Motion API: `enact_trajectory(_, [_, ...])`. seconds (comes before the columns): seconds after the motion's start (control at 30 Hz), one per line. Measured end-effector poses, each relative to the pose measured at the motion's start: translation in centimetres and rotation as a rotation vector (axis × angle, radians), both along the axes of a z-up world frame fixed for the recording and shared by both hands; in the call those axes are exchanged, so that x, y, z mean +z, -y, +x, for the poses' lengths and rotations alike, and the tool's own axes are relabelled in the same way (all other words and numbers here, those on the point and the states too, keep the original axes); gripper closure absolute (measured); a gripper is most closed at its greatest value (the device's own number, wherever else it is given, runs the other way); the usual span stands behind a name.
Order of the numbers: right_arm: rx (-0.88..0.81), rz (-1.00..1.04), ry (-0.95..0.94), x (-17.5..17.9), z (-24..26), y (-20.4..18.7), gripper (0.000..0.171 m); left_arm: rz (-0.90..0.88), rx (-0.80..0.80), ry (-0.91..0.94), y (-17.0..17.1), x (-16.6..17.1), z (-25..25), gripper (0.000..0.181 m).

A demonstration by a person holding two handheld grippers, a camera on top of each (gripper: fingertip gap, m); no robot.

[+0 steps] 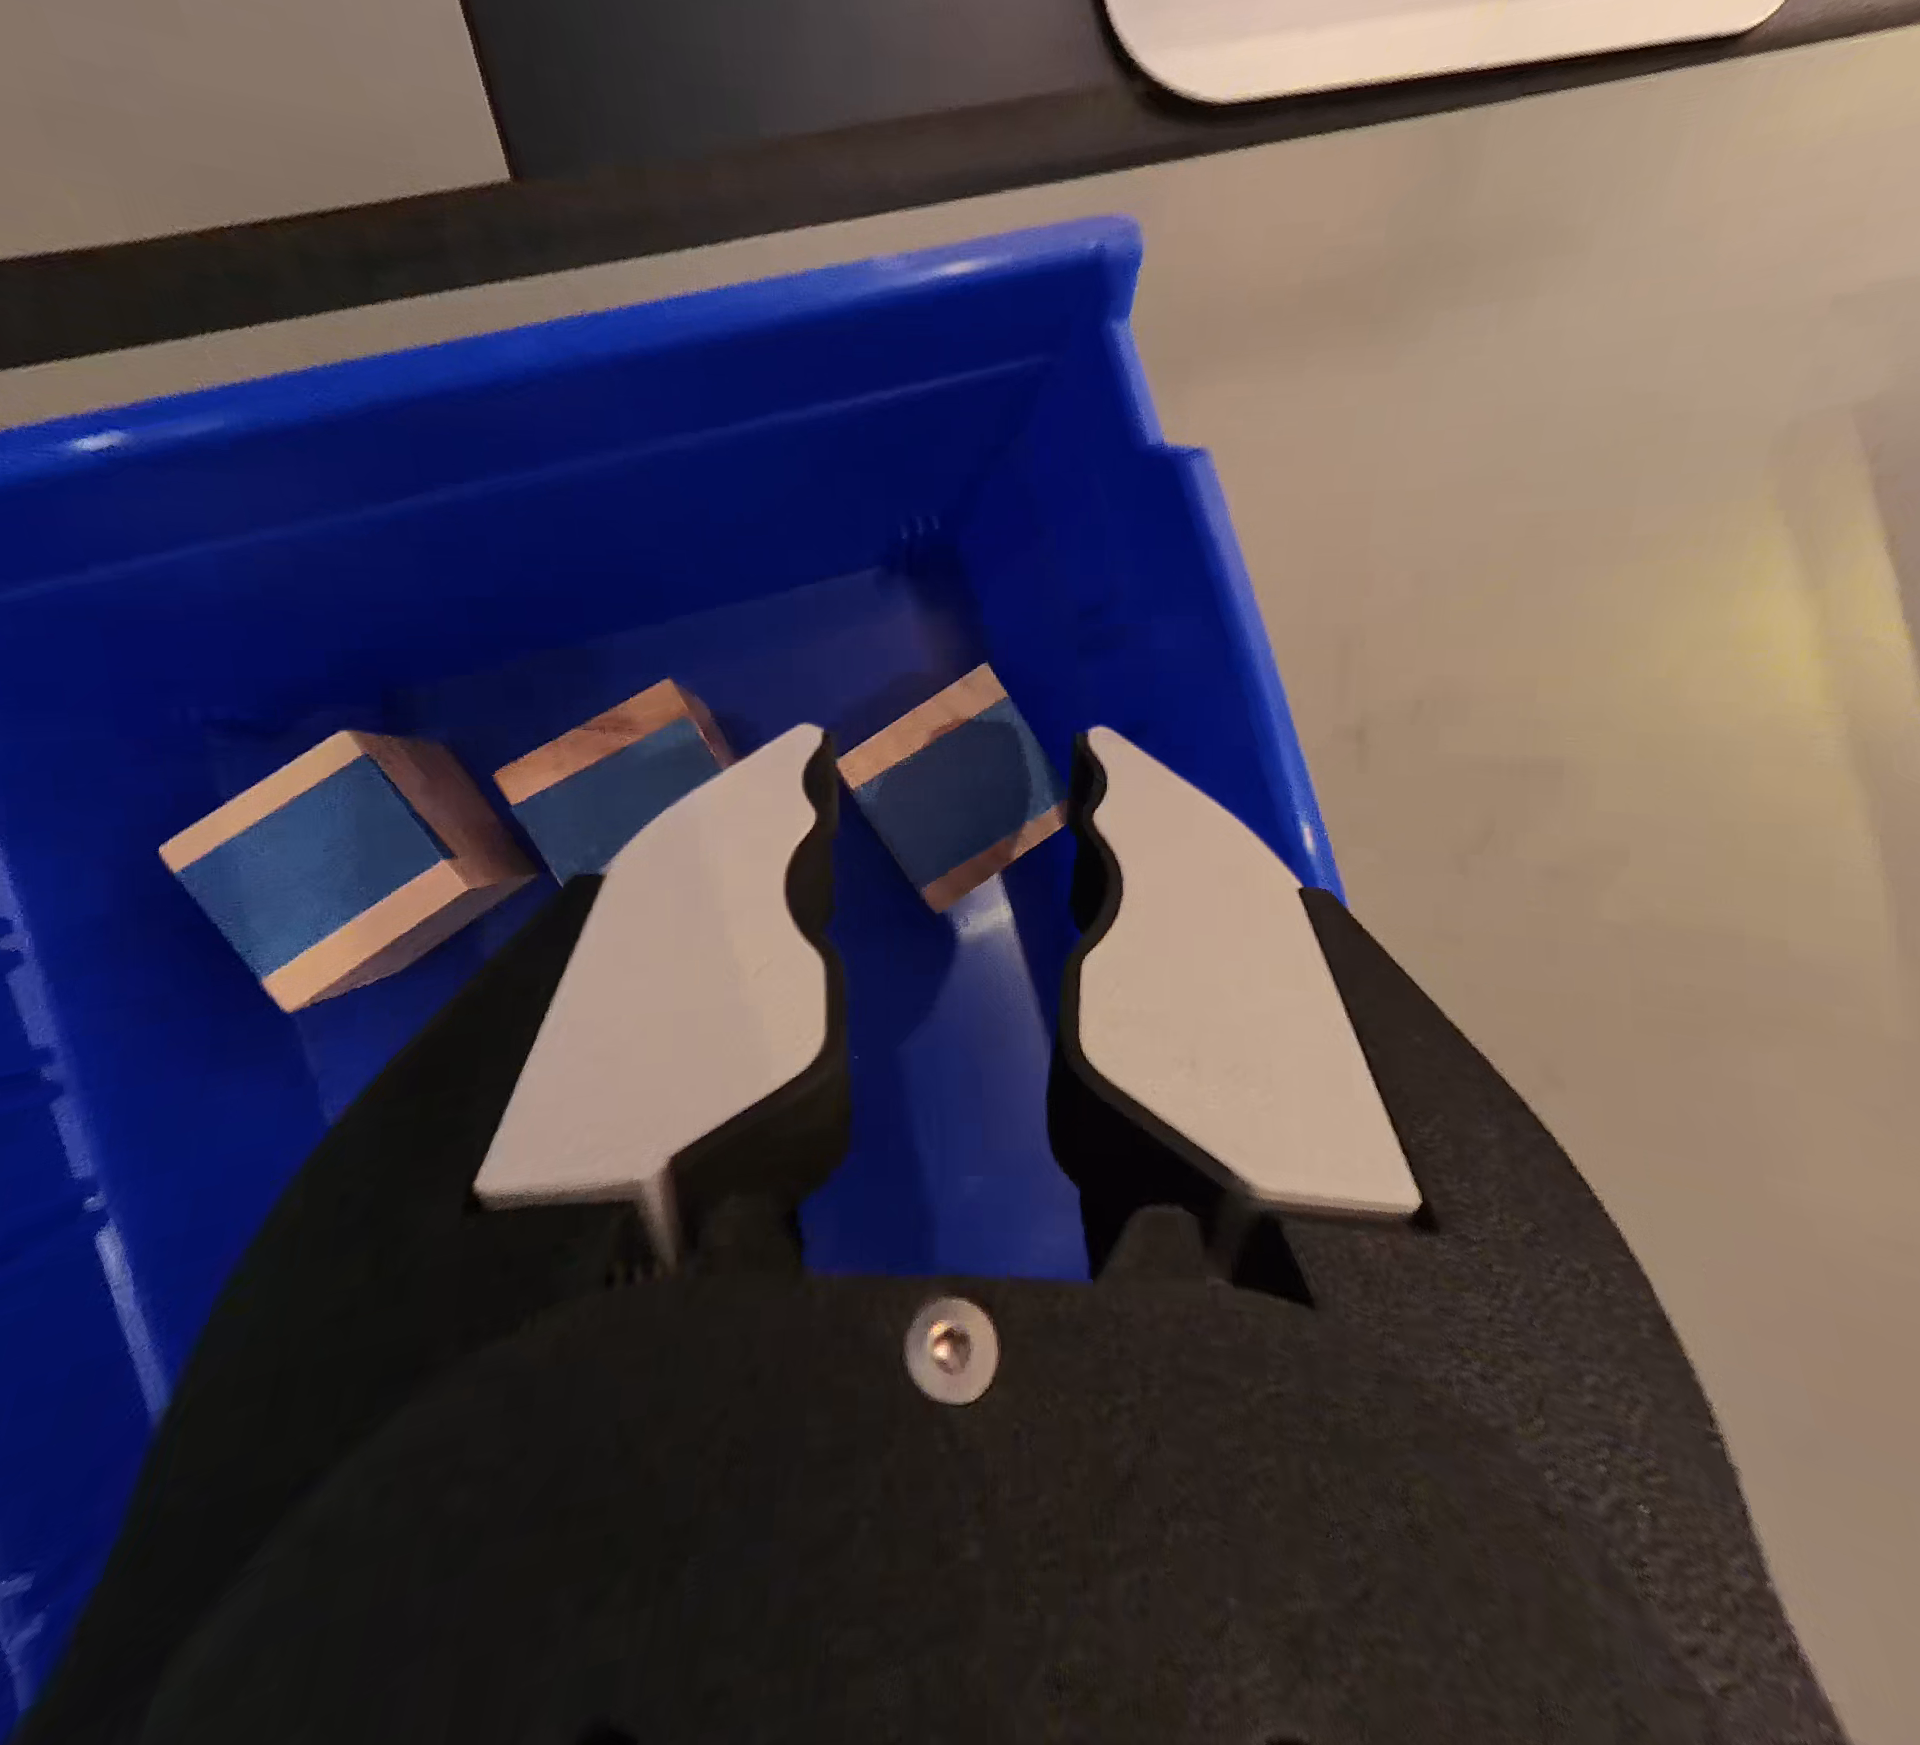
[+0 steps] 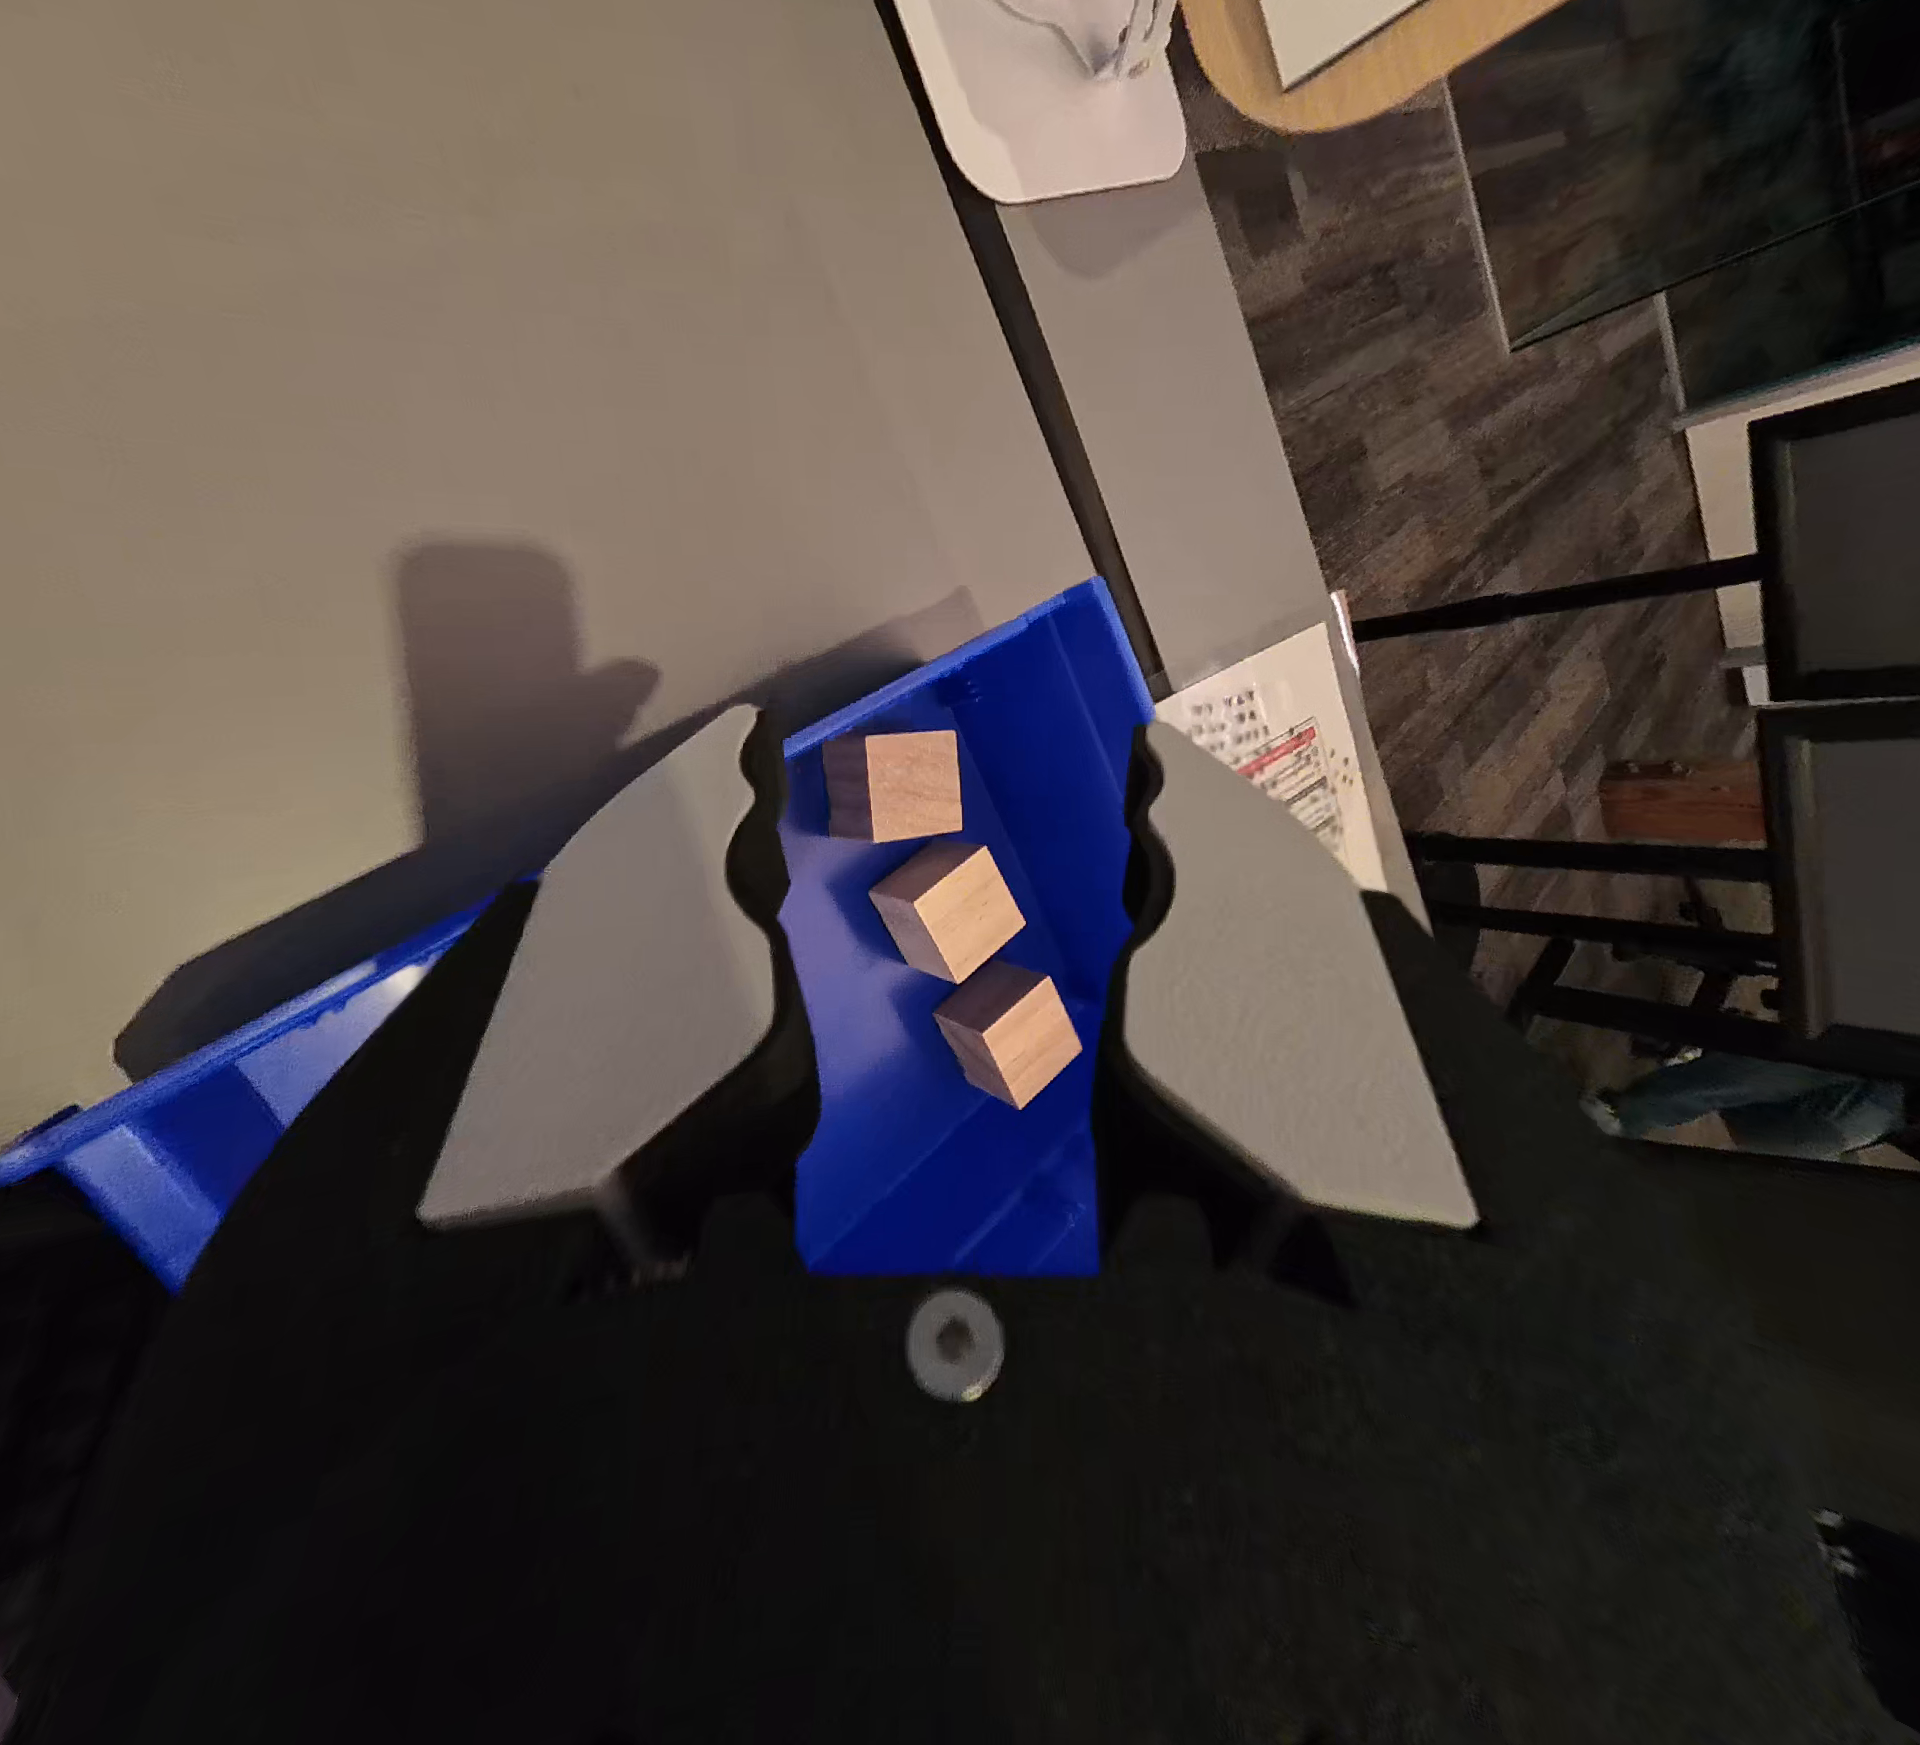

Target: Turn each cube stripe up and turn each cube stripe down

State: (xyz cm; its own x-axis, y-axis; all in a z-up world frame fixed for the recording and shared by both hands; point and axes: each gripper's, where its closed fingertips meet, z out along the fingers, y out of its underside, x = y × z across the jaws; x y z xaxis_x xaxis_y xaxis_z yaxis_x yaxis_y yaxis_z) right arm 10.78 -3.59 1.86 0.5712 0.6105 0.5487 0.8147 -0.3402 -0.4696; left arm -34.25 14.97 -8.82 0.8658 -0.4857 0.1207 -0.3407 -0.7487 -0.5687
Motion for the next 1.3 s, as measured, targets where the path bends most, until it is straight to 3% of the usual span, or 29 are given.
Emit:
enact_trajectory(0.4, [-0.043,-0.089,0.053,-1.9,1.0,0.6,0.112,-0.064,0.022,-0.108,0.1,-2.4,-0.3,0.132])
enact_trajectory(0.67, [-0.059,-0.135,0.064,-2.8,1.3,0.7,0.114,-0.152,-0.002,-0.132,1.5,-2.5,-1.1,0.135])
enact_trajectory(1.07, [-0.057,-0.175,0.09,-3.6,1.0,0.7,0.115,-0.146,-0.067,-0.104,0.9,-3.4,-0.1,0.14])
enact_trajectory(1.3, [-0.056,-0.179,0.109,-3.6,0.8,0.5,0.117,-0.148,-0.108,-0.176,1.3,-3.0,-0.7,0.14])
